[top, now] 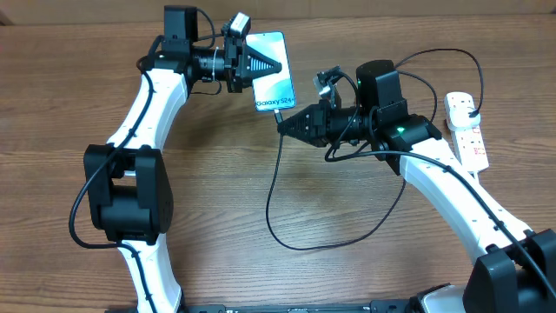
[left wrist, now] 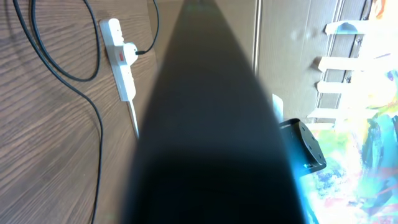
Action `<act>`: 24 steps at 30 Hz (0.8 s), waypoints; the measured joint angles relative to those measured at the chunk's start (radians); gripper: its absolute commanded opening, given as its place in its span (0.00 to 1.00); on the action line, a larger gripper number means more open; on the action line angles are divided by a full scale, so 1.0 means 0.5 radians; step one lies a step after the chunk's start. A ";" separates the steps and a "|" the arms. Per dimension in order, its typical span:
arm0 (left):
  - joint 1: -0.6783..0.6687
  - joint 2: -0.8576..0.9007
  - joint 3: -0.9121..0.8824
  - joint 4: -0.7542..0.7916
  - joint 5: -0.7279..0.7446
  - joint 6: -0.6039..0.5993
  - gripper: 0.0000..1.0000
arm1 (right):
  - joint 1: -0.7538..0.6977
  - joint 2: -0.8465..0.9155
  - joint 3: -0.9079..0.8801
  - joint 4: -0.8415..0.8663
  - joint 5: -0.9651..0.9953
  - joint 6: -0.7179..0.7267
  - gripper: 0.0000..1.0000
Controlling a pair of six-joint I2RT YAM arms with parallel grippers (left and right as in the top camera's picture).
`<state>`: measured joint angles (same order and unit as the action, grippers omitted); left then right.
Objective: Plug charger to phone and switch on socket
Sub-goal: 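Push the plug up into the phone's bottom port with the right gripper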
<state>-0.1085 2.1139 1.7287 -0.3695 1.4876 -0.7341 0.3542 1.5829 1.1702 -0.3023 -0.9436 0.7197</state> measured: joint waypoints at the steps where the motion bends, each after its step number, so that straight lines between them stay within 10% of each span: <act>1: 0.002 0.000 0.000 0.017 0.001 -0.005 0.04 | 0.000 0.000 0.000 0.013 -0.003 0.024 0.04; 24: 0.011 0.002 0.000 0.330 0.002 -0.391 0.04 | -0.001 0.000 -0.001 0.153 0.017 0.188 0.04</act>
<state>-0.1032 2.1147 1.7287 -0.2043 1.4887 -0.9298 0.3538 1.5829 1.1698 -0.2260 -0.9352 0.8139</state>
